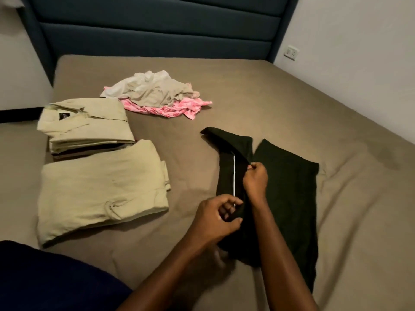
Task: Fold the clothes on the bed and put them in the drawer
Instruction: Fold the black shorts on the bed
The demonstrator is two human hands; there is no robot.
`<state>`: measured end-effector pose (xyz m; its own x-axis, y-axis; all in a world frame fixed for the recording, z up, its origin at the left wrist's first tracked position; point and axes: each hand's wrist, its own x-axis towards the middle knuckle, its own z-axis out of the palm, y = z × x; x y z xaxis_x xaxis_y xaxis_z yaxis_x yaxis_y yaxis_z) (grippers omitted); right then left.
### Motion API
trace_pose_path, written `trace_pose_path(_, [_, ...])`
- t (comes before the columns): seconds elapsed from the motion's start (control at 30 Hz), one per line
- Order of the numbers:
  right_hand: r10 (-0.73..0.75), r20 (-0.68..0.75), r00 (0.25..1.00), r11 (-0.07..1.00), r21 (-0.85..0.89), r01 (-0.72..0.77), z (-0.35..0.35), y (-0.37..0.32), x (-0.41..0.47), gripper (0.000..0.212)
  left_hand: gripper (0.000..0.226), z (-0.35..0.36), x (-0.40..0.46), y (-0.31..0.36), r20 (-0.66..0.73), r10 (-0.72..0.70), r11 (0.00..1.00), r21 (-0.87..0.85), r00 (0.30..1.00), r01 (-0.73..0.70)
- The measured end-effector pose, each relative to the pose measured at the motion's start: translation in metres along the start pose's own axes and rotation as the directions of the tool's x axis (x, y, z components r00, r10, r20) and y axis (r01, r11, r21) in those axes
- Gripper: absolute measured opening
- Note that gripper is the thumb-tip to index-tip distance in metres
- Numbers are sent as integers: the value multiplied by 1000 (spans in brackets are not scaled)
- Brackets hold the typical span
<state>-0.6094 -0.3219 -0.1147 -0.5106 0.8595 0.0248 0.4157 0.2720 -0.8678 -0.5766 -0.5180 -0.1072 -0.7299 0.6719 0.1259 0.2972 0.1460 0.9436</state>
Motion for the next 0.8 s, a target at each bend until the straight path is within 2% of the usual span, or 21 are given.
trace_pose_path(0.07, [22,-95,995,997,-71,-29,-53,32,10,22,39,44,11,19,113,93,989,104,989,-105])
trace_pose_path(0.13, [43,-172,984,980,-185,-75,-99,71,13,24,45,88,13,27,236,137,939,279,962,-202])
trace_pose_path(0.27, [114,-241,964,915,-353,-197,-162,145,3,24,35,165,-4,33,418,100,845,443,903,-299])
trace_pose_path(0.33, [114,-228,967,894,-401,-200,-172,165,-4,24,28,189,-12,34,477,49,782,528,878,-331])
trace_pose_path(0.4, [51,-197,979,887,-441,-135,-171,173,-9,29,27,206,-21,29,493,55,712,590,868,-380])
trace_pose_path(0.53, [-6,-224,975,892,-442,-97,-170,169,-13,33,36,217,-43,16,581,250,532,586,774,-611])
trace_pose_path(0.57, [-5,-247,969,893,-438,-107,-171,168,-17,36,41,210,-47,14,555,309,520,581,772,-626])
trace_pose_path(0.6, [0,-274,962,888,-441,-126,-172,168,-24,39,45,199,-50,11,478,379,553,570,793,-608])
trace_pose_path(0.67, [49,-324,945,874,-444,-198,-177,169,-45,43,47,167,-46,5,253,447,676,532,858,-509])
trace_pose_path(0.73, [147,-341,929,868,-405,-286,-182,172,-71,45,58,131,-37,-10,107,354,764,539,929,-354])
trace_pose_path(0.8, [196,-308,931,868,-389,-310,-184,174,-94,46,81,95,-32,-28,83,193,783,588,978,-204])
